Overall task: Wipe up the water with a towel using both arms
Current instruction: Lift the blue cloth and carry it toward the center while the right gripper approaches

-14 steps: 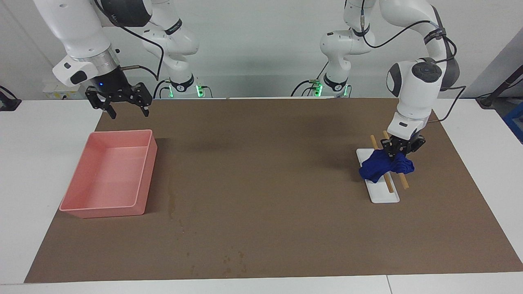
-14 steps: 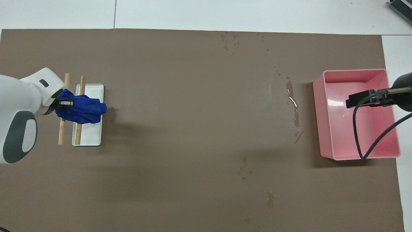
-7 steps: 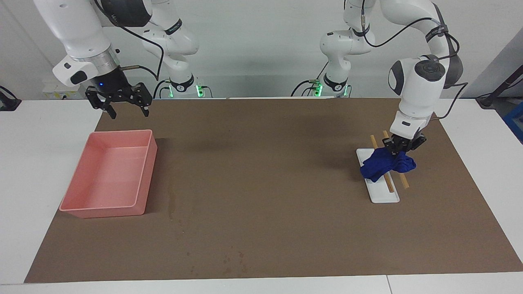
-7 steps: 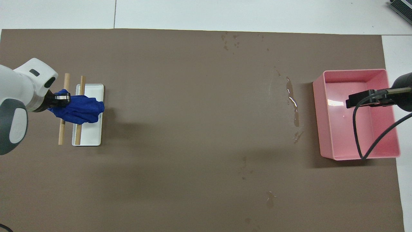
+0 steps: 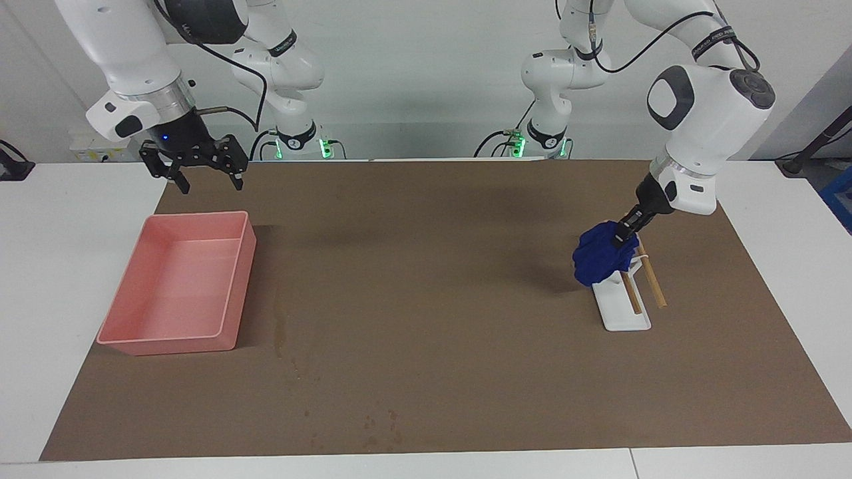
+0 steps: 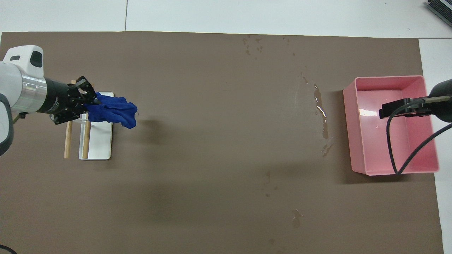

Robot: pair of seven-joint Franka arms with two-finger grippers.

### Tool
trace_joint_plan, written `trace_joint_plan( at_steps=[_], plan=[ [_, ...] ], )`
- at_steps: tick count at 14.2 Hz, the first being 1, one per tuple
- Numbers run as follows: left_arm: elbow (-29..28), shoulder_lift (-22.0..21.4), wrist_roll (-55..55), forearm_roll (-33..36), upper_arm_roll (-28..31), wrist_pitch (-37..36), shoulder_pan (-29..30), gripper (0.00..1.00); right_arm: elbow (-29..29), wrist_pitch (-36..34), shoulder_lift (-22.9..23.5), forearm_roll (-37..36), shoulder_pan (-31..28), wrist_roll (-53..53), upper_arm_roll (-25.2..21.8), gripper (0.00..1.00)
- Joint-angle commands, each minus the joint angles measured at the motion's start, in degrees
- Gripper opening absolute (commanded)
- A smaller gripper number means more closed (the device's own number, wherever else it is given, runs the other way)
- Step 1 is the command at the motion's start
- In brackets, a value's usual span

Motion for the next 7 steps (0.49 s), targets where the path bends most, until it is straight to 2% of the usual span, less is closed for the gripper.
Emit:
trace_joint_plan(
  at_steps=[1,5,7],
  plan=[
    [0.43,-1.5,-17.45,-8.74,-3.05,-0.47,-0.32,0.0,-1.52,0.48,-1.36,0.48,-0.24,-0.58,0.32,1.0],
    [0.08,-2.02,-29.35,-21.06,-7.62,3.48,-0.32,0.0,-1.78,0.56,-1.63,2.84,0.02,1.52,0.41,1.0],
    [-0.09,-2.02,-34.19,-24.84,-9.82,6.9,-0.4,0.0,-2.66,0.65,-1.89,6.09,0.02,8.35,0.41,1.0]
  ],
)
